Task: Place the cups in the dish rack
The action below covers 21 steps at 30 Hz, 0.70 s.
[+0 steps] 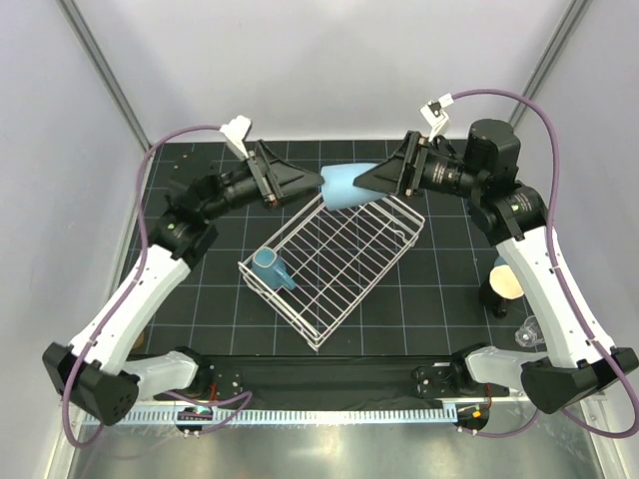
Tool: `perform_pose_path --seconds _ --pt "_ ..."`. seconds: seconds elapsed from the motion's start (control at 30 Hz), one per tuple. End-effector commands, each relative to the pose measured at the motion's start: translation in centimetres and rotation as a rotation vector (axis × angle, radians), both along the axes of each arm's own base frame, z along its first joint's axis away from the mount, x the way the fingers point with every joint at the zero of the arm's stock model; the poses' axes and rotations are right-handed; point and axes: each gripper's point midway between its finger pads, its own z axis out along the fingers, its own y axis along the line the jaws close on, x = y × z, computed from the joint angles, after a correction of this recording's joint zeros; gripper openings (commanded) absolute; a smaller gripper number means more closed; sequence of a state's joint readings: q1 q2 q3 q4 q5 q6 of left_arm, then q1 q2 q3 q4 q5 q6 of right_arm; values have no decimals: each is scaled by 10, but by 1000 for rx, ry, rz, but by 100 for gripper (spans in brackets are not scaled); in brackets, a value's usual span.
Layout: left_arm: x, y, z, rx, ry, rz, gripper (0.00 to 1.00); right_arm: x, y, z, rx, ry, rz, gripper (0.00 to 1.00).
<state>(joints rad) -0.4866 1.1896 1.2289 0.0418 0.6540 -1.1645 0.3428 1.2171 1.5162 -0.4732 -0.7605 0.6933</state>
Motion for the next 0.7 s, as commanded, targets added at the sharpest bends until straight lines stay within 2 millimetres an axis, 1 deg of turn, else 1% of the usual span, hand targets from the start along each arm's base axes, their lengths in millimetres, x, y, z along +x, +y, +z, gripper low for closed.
perform_pose_path --seconds 0.0,0.03,0.07,0.1,0.13,0.17,0.2,0.23,0.27,0.3,0.33,0.37,0.4,0.47,0.5,0.53,0.57,0.67 --pt "10 37 -26 158 50 196 76 9 -11 -20 -105 -2 -68 4" --pt "12 46 -35 217 56 240 76 4 -10 -35 -153 42 -66 4" --pt "23 62 -32 257 59 356 76 10 -14 -44 -202 49 -111 4" --pt "20 74 -54 345 140 398 77 12 -13 -49 -248 27 -111 4" --pt "21 83 -59 390 151 438 77 10 -13 -61 -293 59 -112 4" --pt "23 93 -52 421 135 487 76 7 -8 -69 -339 54 -114 4" --pt "27 106 -59 472 154 558 77 6 -5 -75 -372 46 -106 4" --pt "23 117 -67 526 190 591 76 5 -3 -86 -416 65 -107 4" --pt "23 123 -69 554 192 615 77 -7 11 -93 -449 53 -66 4" --pt "26 135 -65 571 186 679 76 -4 10 -101 -496 47 -97 4" --pt "22 141 -67 593 198 697 77 -8 15 -111 -538 48 -81 4" --pt "21 146 -66 594 202 719 77 -17 25 -116 -562 36 -50 4" --pt "22 153 -65 603 204 760 77 -15 26 -124 -604 29 -70 4" --pt "18 161 -64 605 210 794 77 -17 30 -138 -673 16 -55 4" --pt "17 163 -65 602 221 808 76 -24 38 -140 -699 -8 -29 4" --pt "16 168 -65 605 221 832 77 -21 36 -146 -748 -22 -52 4" --pt "15 170 -66 608 227 841 77 -23 41 -153 -779 -28 -27 4" --pt "14 174 -66 612 232 858 77 -22 44 -171 -876 -53 -29 4"
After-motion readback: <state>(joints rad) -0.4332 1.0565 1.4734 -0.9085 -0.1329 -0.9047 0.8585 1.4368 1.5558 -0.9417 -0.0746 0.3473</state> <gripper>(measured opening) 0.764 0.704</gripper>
